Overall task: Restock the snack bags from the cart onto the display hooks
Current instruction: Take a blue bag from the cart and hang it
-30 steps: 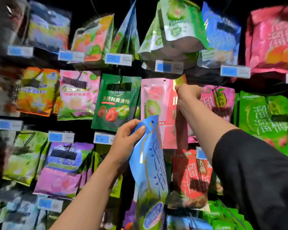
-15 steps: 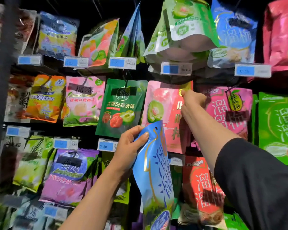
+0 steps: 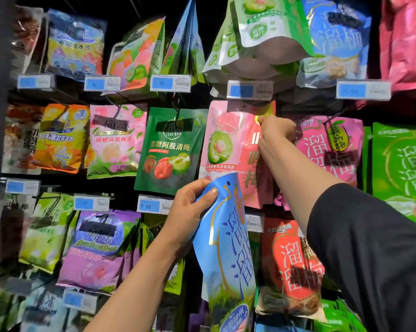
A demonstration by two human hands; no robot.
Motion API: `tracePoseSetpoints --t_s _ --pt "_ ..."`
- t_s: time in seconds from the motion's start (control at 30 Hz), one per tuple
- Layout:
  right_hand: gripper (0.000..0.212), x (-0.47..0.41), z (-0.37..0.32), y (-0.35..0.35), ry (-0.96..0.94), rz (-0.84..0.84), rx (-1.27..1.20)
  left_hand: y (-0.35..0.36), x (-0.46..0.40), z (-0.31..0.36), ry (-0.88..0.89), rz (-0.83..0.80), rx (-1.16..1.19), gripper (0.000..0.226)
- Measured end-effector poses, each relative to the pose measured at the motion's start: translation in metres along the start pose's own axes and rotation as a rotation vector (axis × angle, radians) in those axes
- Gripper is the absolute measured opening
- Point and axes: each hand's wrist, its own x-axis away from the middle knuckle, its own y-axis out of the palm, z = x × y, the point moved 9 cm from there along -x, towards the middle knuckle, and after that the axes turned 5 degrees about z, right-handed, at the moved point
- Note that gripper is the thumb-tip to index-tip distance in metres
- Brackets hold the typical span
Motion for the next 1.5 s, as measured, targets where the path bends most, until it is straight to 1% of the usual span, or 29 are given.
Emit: tracePoseSetpoints --t_s 0.13,0.27,0.3,0.37,0.4,0.47,0.53,0.67,0.73,0.77,0.83,0.87,0.9,0.93,0.97,1.0,1.03,1.07,1.1,1.13,1.2,1.27,1.3,1.33,1.4,1.43,1.5 --pt "0.034 0.001 0.008 0.001 0.006 0.034 0.044 0.002 0.002 -0.005 -0.017 -0.014 -0.016 0.013" --pt "0.032 -0.005 0.013 0.004 0.021 0.048 0.091 -0.005 0.005 -0.01 -0.036 0.007 -0.027 0.01" --pt "0.029 -0.005 0.011 0.002 -0.008 0.056 0.122 -0.007 0.006 -0.01 -0.038 0.012 -0.032 0.01" --pt "0.032 -0.002 0.008 0.001 -0.131 0.058 0.242 -0.011 0.009 -0.011 -0.042 0.026 -0.05 0.011" --pt "0.038 0.005 0.009 0.002 -0.196 0.041 0.322 -0.015 0.011 -0.012 -0.047 0.035 -0.057 0.011" --pt "0.06 0.022 0.016 0.004 -0.304 0.005 0.466 -0.023 0.015 -0.015 -0.063 0.057 -0.054 0.012" --pt "0.072 0.031 0.022 0.01 -0.41 -0.007 0.571 -0.029 0.02 -0.018 -0.081 0.075 -0.055 0.012" --pt "0.086 0.021 0.027 0.025 -0.501 -0.009 0.759 -0.041 0.029 -0.025 -0.097 0.134 -0.072 0.013" --pt "0.084 0.017 0.033 0.032 -0.529 -0.024 0.809 -0.047 0.033 -0.027 -0.095 0.158 -0.097 0.019" --pt "0.086 0.017 0.038 0.032 -0.524 -0.038 0.811 -0.051 0.035 -0.028 -0.099 0.17 -0.1 0.022" --pt "0.101 0.024 0.05 0.027 -0.518 -0.06 0.806 -0.056 0.041 -0.03 -0.109 0.175 -0.099 0.023" --pt "0.107 0.031 0.053 0.019 -0.543 -0.042 0.795 -0.057 0.044 -0.031 -0.111 0.171 -0.099 0.022" --pt "0.108 0.043 0.055 0.007 -0.593 -0.024 0.754 -0.058 0.047 -0.032 -0.112 0.165 -0.105 0.022" --pt "0.103 0.059 0.056 -0.007 -0.664 -0.02 0.665 -0.058 0.049 -0.033 -0.113 0.156 -0.115 0.022" --pt "0.091 0.075 0.06 -0.022 -0.734 -0.047 0.535 -0.056 0.051 -0.034 -0.113 0.14 -0.131 0.023" --pt "0.074 0.092 0.068 -0.04 -0.759 -0.105 0.374 -0.053 0.053 -0.036 -0.117 0.113 -0.139 0.022" --pt "0.055 0.106 0.079 -0.056 -0.708 -0.195 0.22 -0.049 0.054 -0.037 -0.115 0.084 -0.138 0.018" --pt "0.038 0.116 0.096 -0.07 -0.588 -0.294 0.115 -0.042 0.057 -0.038 -0.119 0.046 -0.125 0.013" --pt "0.028 0.126 0.115 -0.08 -0.426 -0.394 0.046 -0.035 0.059 -0.041 -0.126 0.013 -0.113 0.014" --pt "0.025 0.134 0.138 -0.089 -0.239 -0.487 -0.001 -0.028 0.062 -0.044 -0.142 -0.024 -0.099 0.019" --pt "0.032 0.148 0.176 -0.107 0.099 -0.637 -0.102 -0.011 0.068 -0.054 -0.176 -0.086 -0.074 0.024" --pt "0.051 0.157 0.198 -0.13 0.324 -0.743 -0.213 0.004 0.073 -0.067 -0.208 -0.131 -0.055 0.019" --pt "0.061 0.158 0.204 -0.144 0.404 -0.773 -0.243 0.013 0.075 -0.075 -0.218 -0.152 -0.05 0.014" --pt "0.07 0.158 0.207 -0.158 0.446 -0.788 -0.252 0.022 0.078 -0.082 -0.229 -0.174 -0.043 0.009" --pt "0.084 0.149 0.211 -0.189 0.454 -0.759 -0.227 0.042 0.085 -0.1 -0.265 -0.226 -0.007 0.009" --pt "0.085 0.144 0.21 -0.206 0.45 -0.721 -0.217 0.053 0.089 -0.109 -0.294 -0.249 0.019 0.009" --pt "0.077 0.133 0.207 -0.243 0.433 -0.634 -0.206 0.072 0.097 -0.128 -0.349 -0.283 0.072 0.011"
